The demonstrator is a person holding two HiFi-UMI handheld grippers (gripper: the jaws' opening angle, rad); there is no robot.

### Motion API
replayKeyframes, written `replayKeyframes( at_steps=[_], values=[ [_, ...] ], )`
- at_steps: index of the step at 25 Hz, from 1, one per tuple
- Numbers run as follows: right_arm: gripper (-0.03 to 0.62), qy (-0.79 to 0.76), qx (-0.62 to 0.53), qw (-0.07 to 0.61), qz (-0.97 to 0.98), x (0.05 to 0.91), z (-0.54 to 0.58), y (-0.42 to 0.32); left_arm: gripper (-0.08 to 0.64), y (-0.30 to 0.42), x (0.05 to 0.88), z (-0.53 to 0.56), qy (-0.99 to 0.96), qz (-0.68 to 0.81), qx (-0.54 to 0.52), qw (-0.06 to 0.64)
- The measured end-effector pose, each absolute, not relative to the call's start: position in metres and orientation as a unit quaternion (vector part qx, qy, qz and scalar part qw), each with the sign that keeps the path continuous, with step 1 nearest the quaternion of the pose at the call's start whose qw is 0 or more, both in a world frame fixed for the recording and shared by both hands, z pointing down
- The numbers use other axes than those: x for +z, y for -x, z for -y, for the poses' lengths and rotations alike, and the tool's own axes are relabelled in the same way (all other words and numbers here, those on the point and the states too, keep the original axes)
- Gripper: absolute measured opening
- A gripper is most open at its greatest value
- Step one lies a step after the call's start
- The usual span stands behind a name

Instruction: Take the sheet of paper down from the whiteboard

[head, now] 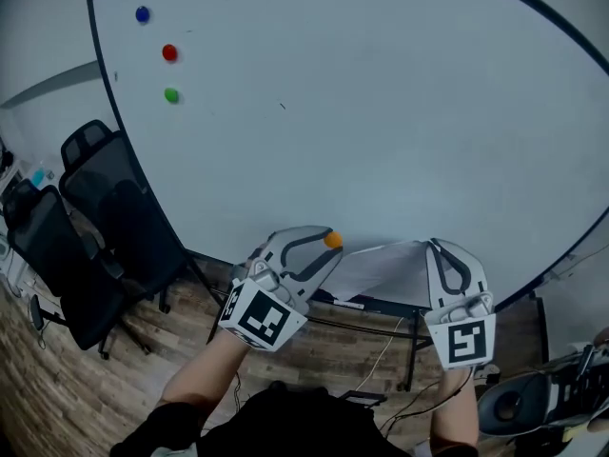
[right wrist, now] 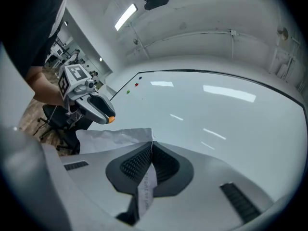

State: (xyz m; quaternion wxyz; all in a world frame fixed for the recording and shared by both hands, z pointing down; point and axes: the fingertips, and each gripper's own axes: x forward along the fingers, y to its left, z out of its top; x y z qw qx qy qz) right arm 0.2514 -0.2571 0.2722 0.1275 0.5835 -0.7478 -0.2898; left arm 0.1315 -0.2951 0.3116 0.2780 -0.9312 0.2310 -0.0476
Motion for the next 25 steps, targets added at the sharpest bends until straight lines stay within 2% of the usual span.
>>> replayKeyframes(
  at_steps=[15,18,25],
  values=[
    [0.018,-0.582,-0.153,0.138,0.786,0.382,0.225,-0.269,0.127,-0.095,0.386,0.292,0.937,-0.252,-0.077,0.229],
    [0.018,-0.574,-0.114,0.157,0.795,0.417,0.216,-0.267,0.127,-0.091,0.41,0.282,0.946,-0.244,-0.078,0.198],
    [0.018,-0.552,-0.055,0.132,0.821,0.479,0.195,-0.261,0.127,-0.077,0.468,0.267,0.958,-0.233,-0.088,0.143]
  ],
)
